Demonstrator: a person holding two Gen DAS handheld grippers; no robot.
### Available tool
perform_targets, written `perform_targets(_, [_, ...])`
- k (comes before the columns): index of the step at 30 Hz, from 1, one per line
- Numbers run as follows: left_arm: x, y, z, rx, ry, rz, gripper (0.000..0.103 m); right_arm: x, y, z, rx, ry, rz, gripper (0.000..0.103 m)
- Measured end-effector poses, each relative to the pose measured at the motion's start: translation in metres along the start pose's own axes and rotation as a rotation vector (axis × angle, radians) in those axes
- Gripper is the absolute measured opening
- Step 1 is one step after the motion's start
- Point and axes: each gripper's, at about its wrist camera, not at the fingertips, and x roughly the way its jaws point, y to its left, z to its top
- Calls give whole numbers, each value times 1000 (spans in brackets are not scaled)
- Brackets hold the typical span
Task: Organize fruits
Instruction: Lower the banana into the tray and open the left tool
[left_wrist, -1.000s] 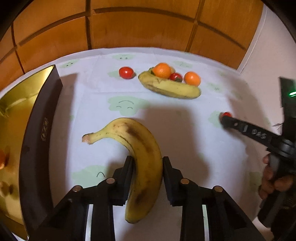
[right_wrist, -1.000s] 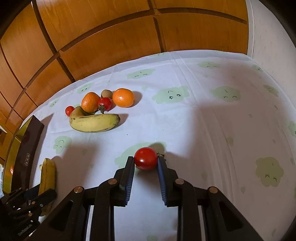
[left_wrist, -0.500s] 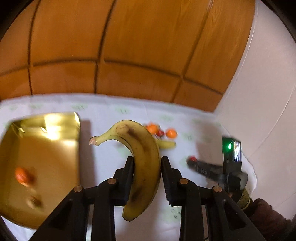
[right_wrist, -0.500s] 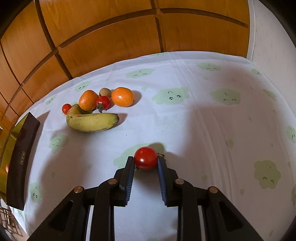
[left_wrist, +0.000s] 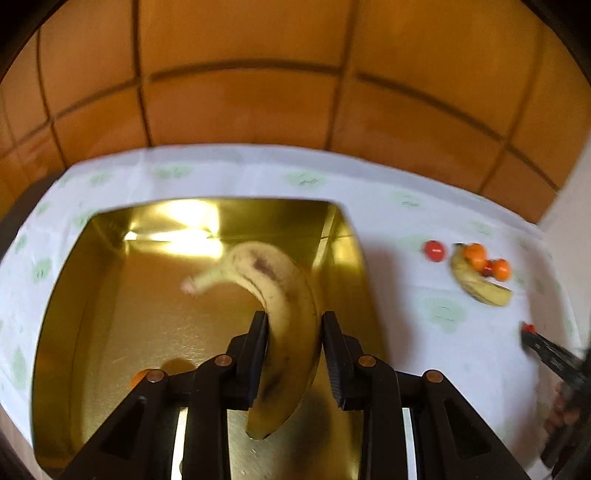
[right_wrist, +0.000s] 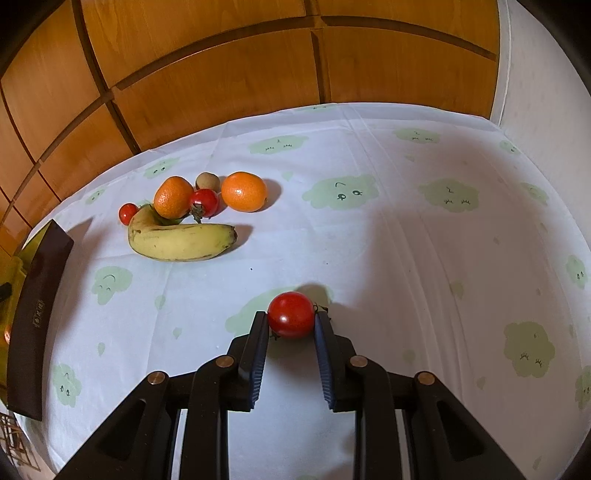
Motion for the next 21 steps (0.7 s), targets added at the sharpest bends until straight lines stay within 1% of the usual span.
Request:
perform_targets(1, [6, 3, 0, -8, 5, 3, 30, 0, 1, 0, -2, 1, -3, 25])
perform_targets(3, [5, 3, -1, -19, -8, 8, 26, 1, 3, 0, -8, 1, -11, 25])
perform_targets(7, [3, 2, 4, -31, -34, 21, 26, 1, 4, 1, -18, 3, -21, 25])
perform_targets(11, [-8, -2, 4, -28, -71, 29, 26, 2, 5, 0, -29, 1, -31, 25])
perform_targets(15, [-28, -6, -6, -23, -119, 36, 26, 2, 7, 0, -39, -2, -41, 25])
perform_targets(18, [-48, -10, -16, -25, -156, 42, 31, 2, 8, -1, -42, -4, -48, 25])
perform_targets(20, [-58, -12, -22, -25, -176, 46, 36, 2, 8, -1, -45, -4, -52, 25])
perform_targets(21, [-65, -13, -26, -24, -187, 49, 37, 2, 10, -1, -45, -5, -54, 25])
